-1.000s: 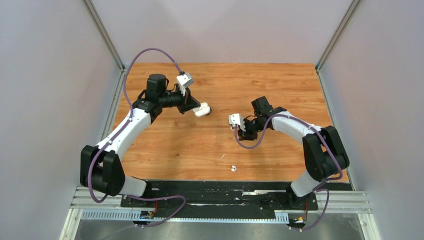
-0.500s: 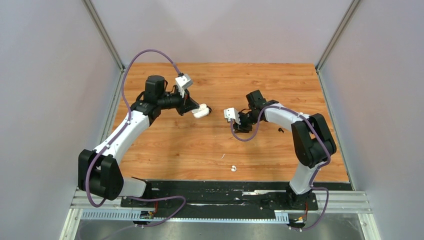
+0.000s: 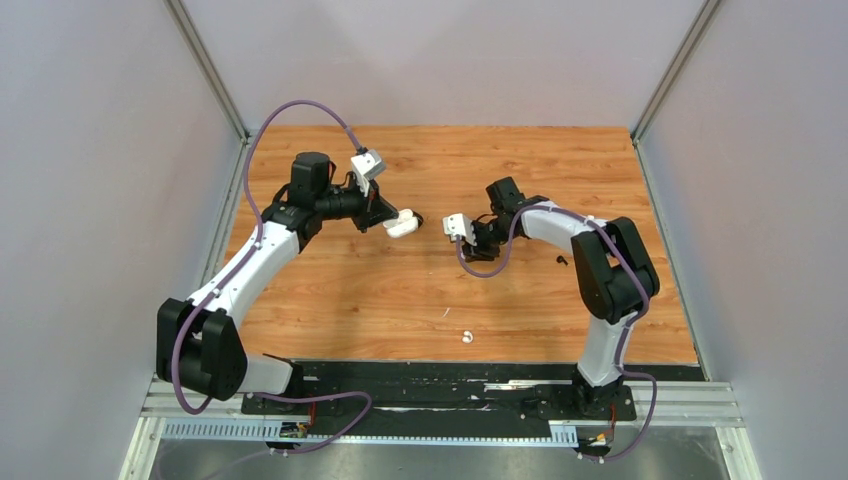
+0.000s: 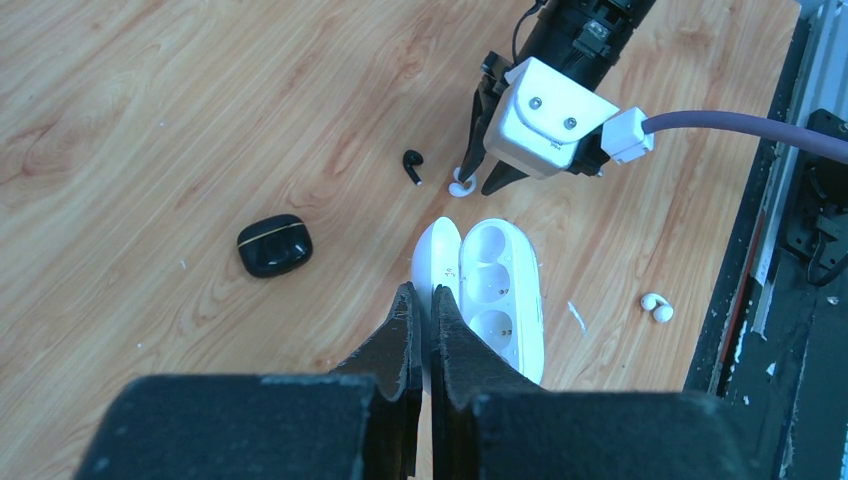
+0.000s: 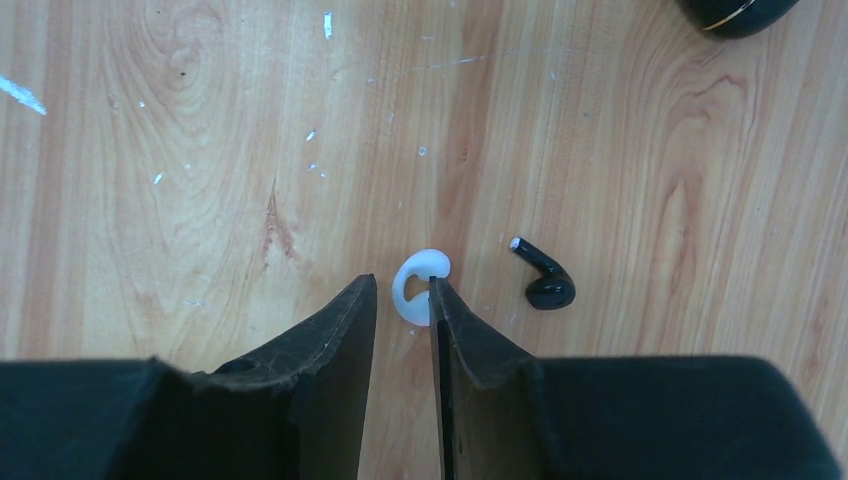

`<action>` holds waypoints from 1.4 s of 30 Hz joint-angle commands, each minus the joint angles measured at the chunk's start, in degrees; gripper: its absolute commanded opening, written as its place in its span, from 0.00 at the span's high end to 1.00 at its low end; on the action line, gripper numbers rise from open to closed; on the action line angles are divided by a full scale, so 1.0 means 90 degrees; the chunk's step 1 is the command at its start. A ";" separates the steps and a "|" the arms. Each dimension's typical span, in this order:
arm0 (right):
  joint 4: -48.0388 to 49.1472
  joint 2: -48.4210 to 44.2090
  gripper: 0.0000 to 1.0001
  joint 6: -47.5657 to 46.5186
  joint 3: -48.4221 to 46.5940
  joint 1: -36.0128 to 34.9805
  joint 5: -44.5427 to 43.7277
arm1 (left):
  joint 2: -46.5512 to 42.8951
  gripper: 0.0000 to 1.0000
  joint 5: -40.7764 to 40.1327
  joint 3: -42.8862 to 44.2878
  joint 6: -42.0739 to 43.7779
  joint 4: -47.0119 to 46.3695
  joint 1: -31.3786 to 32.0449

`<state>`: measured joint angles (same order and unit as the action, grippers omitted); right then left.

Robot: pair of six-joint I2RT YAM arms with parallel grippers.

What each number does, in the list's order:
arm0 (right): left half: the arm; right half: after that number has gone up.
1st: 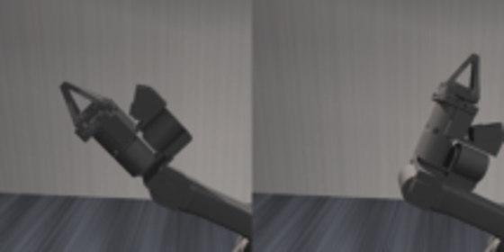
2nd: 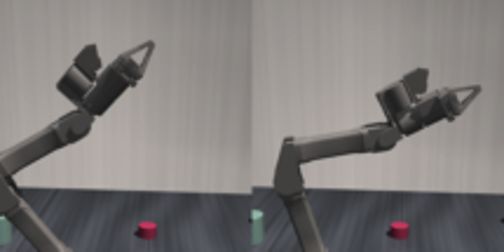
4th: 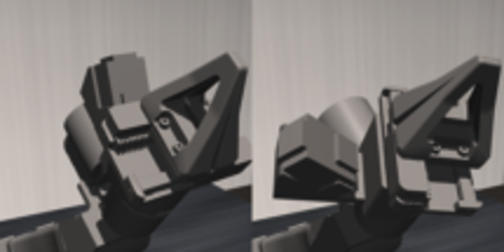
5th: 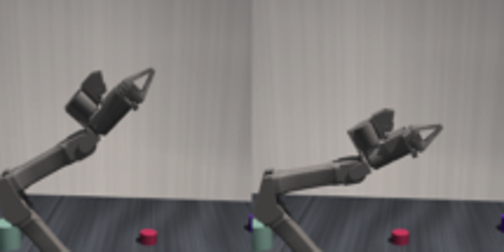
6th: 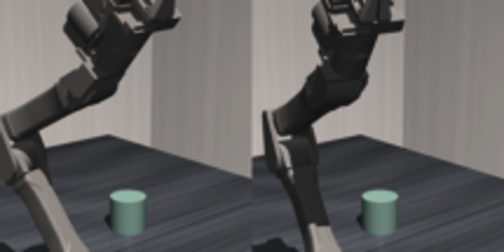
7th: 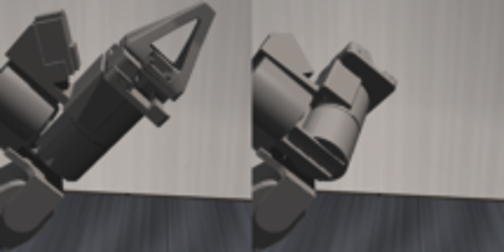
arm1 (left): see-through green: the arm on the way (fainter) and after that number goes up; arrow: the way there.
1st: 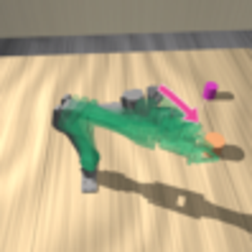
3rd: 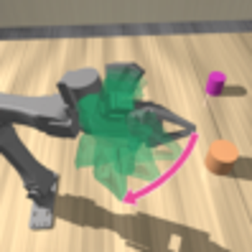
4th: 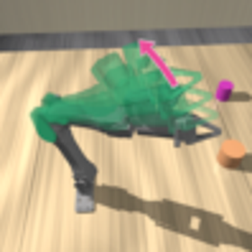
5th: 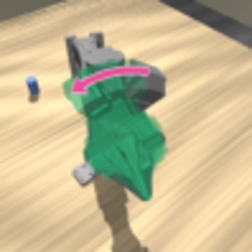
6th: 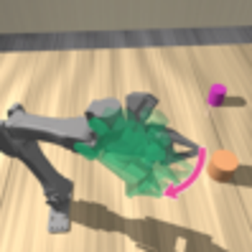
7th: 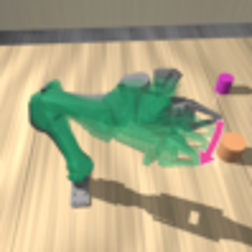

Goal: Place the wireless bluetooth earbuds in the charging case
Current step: Pick up the earbud from the center of the board, then place the earbud in the charging case.

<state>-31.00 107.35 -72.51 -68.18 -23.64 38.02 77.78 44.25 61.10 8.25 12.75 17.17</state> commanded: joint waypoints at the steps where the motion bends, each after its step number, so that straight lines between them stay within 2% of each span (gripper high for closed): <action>1: -0.0079 0.0245 0.71 -0.0205 -0.0232 0.0009 -0.0108 | -0.0065 1.00 0.0022 0.0041 0.0030 -0.0129 -0.0005; 6: -0.0077 0.0322 0.71 -0.0171 -0.0343 0.0009 -0.0158 | 0.0015 1.00 0.0020 0.0100 0.0031 -0.0118 -0.0013; 9: -0.0075 0.0347 0.74 -0.0111 -0.0443 0.0021 -0.0172 | 0.0065 1.00 0.0032 0.0131 0.0014 -0.0138 -0.0013; 12: -0.0080 0.0335 0.82 -0.0021 -0.0544 0.0043 -0.0133 | 0.0094 1.00 0.0034 0.0156 0.0006 -0.0175 -0.0014; 17: -0.0274 0.0249 1.00 0.0237 -0.0823 0.0111 0.0017 | 0.0131 1.00 0.0066 0.0170 0.0001 -0.0191 -0.0013; 22: -0.1298 -0.0148 1.00 0.0594 -0.1726 0.0160 0.0661 | 0.0321 1.00 0.0255 0.0267 0.0177 -0.0158 -0.0013; 29: -0.2941 -0.0341 1.00 0.1346 -0.3987 0.0144 0.2098 | 0.0798 1.00 0.0311 0.0498 0.0501 -0.0669 0.0104; 33: -0.2748 -0.0538 1.00 0.1562 -0.4395 -0.0161 0.2236 | 0.0875 1.00 0.0205 0.0614 0.0687 -0.0897 0.0281; 42: -0.1850 -0.0974 1.00 0.1280 -0.3855 -0.1081 0.1867 | 0.0558 1.00 0.0372 0.0548 0.0672 -0.1279 0.0460</action>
<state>-50.96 101.21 -59.86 -105.60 -31.11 53.56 85.95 46.33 65.54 12.99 6.13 20.95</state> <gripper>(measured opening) 0.011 0.017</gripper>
